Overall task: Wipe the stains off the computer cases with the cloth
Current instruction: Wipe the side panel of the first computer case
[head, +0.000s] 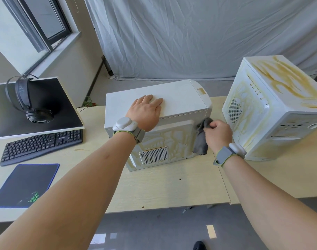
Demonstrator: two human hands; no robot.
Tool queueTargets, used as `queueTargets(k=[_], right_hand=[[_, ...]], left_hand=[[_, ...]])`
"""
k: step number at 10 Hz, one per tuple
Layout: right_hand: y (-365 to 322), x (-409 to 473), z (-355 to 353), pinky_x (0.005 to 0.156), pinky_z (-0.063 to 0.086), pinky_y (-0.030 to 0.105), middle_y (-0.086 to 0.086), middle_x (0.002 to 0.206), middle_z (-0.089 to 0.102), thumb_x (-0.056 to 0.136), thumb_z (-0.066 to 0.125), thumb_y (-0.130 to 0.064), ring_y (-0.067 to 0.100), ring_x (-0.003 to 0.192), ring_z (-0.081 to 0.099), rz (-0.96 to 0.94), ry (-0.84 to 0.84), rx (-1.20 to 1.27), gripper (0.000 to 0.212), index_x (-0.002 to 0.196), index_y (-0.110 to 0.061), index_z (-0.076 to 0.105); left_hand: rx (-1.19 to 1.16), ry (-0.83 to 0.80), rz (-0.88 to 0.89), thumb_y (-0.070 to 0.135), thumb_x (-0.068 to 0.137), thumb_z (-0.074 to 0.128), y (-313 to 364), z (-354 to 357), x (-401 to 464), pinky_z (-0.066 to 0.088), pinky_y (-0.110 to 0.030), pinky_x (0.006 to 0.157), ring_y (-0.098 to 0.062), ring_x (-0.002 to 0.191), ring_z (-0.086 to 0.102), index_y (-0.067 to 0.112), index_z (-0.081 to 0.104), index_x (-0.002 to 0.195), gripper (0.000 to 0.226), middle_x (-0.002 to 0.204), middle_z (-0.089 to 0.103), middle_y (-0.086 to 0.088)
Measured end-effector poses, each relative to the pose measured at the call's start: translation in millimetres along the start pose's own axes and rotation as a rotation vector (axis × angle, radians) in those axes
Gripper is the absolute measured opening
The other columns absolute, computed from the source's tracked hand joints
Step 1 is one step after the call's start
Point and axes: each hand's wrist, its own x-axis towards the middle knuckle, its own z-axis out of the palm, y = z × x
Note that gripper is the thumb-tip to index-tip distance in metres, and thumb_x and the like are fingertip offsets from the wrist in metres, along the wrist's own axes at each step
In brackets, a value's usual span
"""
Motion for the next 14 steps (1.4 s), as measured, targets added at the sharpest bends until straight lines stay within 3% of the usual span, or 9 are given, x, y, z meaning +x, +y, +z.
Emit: queueTargets(k=[1,2,4,5,6,8,9,12,14], right_hand=[[-13.4,-6.9,-3.9,0.073,0.045,0.028,0.000,0.091,0.066,0.093,0.065,-0.015,0.018,0.081,0.058,-0.197,0.198,0.249,0.009,0.100,-0.011,0.066],[-17.0,-1.2,1.9,0.069,0.047,0.034,0.006,0.088,0.066,0.090,0.064,-0.007,0.025,0.079,0.059,-0.264,0.212,0.196,0.004,0.090,-0.010,0.062],[20.5,2.0,13.4,0.063,0.042,0.034,0.010,0.073,0.061,0.089,0.063,-0.011,0.036,0.075,0.055,0.072,-0.128,-0.143,0.020,0.070,-0.014,0.056],[10.9,-14.4,10.3,0.078,0.048,0.033,0.006,0.101,0.068,0.092,0.061,-0.011,0.026,0.090,0.060,-0.056,0.069,0.129,0.018,0.110,-0.014,0.062],[-8.7,-17.0,6.8,0.080,0.046,0.028,0.004,0.104,0.064,0.095,0.060,-0.011,0.017,0.091,0.058,-0.346,0.208,0.267,0.022,0.116,-0.015,0.058],[12.0,-3.3,28.8,0.062,0.042,0.034,0.008,0.087,0.064,0.085,0.052,0.004,0.035,0.077,0.056,-0.100,-0.018,-0.083,0.019,0.089,-0.012,0.060],[31.0,-10.9,32.4,0.064,0.037,0.031,0.009,0.090,0.065,0.092,0.052,-0.006,0.035,0.081,0.057,0.088,-0.132,-0.106,0.014,0.096,-0.013,0.064],[-3.7,-19.6,25.0,0.072,0.038,0.020,0.001,0.090,0.063,0.089,0.067,-0.008,0.014,0.079,0.053,-0.419,0.192,0.150,0.015,0.104,-0.010,0.070],[18.2,-12.8,34.7,0.059,0.034,0.027,0.002,0.072,0.061,0.086,0.062,-0.005,0.029,0.068,0.055,-0.302,-0.016,-0.058,0.012,0.083,-0.015,0.069]], left_hand=[[-0.003,-0.008,-0.004,0.040,0.108,0.027,-0.8,0.5,-0.8,0.022,-0.037,0.121,-0.026,0.145,0.032,0.036,0.042,0.150,0.045,0.156,0.039,-0.003],[-0.007,-0.016,-0.005,0.041,0.108,0.027,0.7,0.4,0.3,0.022,-0.037,0.121,-0.026,0.145,0.031,0.037,0.042,0.150,0.045,0.156,0.039,-0.003],[-0.001,-0.002,-0.006,0.040,0.108,0.028,2.2,0.0,-0.6,0.022,-0.037,0.120,-0.026,0.145,0.032,0.036,0.043,0.150,0.045,0.156,0.040,-0.002],[-0.012,0.004,-0.018,0.040,0.108,0.029,1.5,-0.5,-1.3,0.022,-0.037,0.120,-0.026,0.145,0.032,0.036,0.044,0.149,0.044,0.156,0.040,-0.003],[-0.007,-0.004,-0.010,0.041,0.108,0.028,1.6,0.0,-0.6,0.022,-0.037,0.120,-0.026,0.145,0.032,0.037,0.043,0.150,0.045,0.156,0.040,-0.003],[-0.002,-0.003,-0.004,0.040,0.108,0.028,1.9,0.1,0.3,0.022,-0.037,0.121,-0.026,0.145,0.032,0.036,0.043,0.149,0.044,0.156,0.040,-0.004],[0.001,0.003,-0.005,0.040,0.108,0.028,1.6,-0.9,0.7,0.022,-0.037,0.121,-0.026,0.145,0.032,0.037,0.044,0.149,0.044,0.156,0.041,-0.004],[0.003,-0.007,-0.009,0.041,0.108,0.027,1.7,-1.3,1.2,0.023,-0.038,0.121,-0.027,0.145,0.032,0.037,0.043,0.149,0.045,0.156,0.040,-0.003],[0.010,-0.004,-0.005,0.040,0.108,0.027,3.5,-1.5,-0.1,0.023,-0.037,0.120,-0.026,0.144,0.032,0.037,0.043,0.149,0.044,0.155,0.040,-0.002]])
